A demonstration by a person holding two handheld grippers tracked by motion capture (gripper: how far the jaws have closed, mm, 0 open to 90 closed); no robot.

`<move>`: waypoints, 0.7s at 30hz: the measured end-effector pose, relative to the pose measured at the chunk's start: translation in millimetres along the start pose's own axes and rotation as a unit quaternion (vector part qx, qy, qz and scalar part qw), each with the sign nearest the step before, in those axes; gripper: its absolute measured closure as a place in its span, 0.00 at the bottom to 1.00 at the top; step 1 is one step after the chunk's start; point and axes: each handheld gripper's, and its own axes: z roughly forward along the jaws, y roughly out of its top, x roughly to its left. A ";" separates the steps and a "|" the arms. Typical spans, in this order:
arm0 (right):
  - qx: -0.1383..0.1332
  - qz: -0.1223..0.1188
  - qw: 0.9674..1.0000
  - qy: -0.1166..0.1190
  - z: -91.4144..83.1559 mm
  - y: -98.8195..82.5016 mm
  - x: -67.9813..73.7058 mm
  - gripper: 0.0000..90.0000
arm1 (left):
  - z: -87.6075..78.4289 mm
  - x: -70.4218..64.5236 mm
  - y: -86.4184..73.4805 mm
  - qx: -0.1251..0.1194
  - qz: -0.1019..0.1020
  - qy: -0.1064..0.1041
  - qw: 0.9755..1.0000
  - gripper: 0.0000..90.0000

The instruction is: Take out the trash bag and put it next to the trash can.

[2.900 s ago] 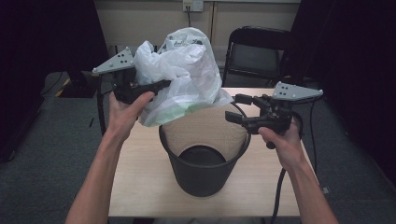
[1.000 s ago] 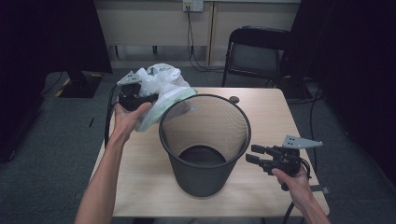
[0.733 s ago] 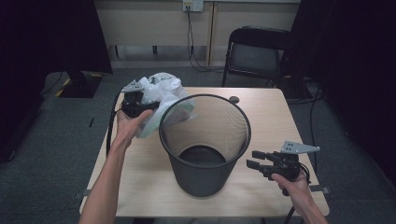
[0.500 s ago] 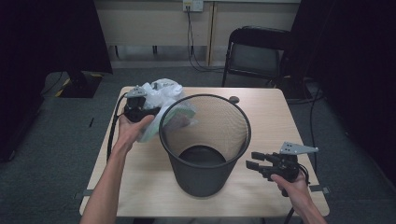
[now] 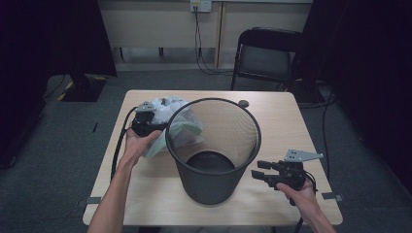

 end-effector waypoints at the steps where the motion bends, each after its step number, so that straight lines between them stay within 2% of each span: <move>1: 0.001 -0.001 1.000 0.000 0.3 -0.2 -0.2 0.53 | 2.1 -1.7 0.6 -0.004 -0.001 -0.005 1.000 0.85; 4: 0.003 0.000 1.000 0.001 1.7 -1.0 -0.3 0.52 | 7.5 -5.0 3.2 -0.001 -0.008 -0.009 1.000 0.81; 5: 0.003 0.001 1.000 0.001 1.9 -1.1 -0.2 0.52 | 8.7 -4.7 3.8 -0.001 -0.017 -0.008 1.000 0.77; 8: 0.006 0.000 1.000 0.003 1.6 -1.4 0.3 0.49 | 6.4 -0.4 5.9 0.013 -0.044 0.002 0.999 0.52; 13: 0.014 0.003 1.000 0.006 3.4 -2.4 -0.8 0.48 | -8.3 7.6 7.2 -0.002 -0.076 -0.010 0.997 0.31; 16: 0.017 0.002 1.000 0.009 5.3 -2.1 -0.2 0.48 | -19.1 10.5 8.9 -0.011 -0.082 -0.007 0.997 0.26; 21: 0.020 0.000 1.000 0.014 7.3 -1.6 1.3 0.47 | -34.2 15.9 10.8 -0.023 -0.088 -0.002 0.996 0.25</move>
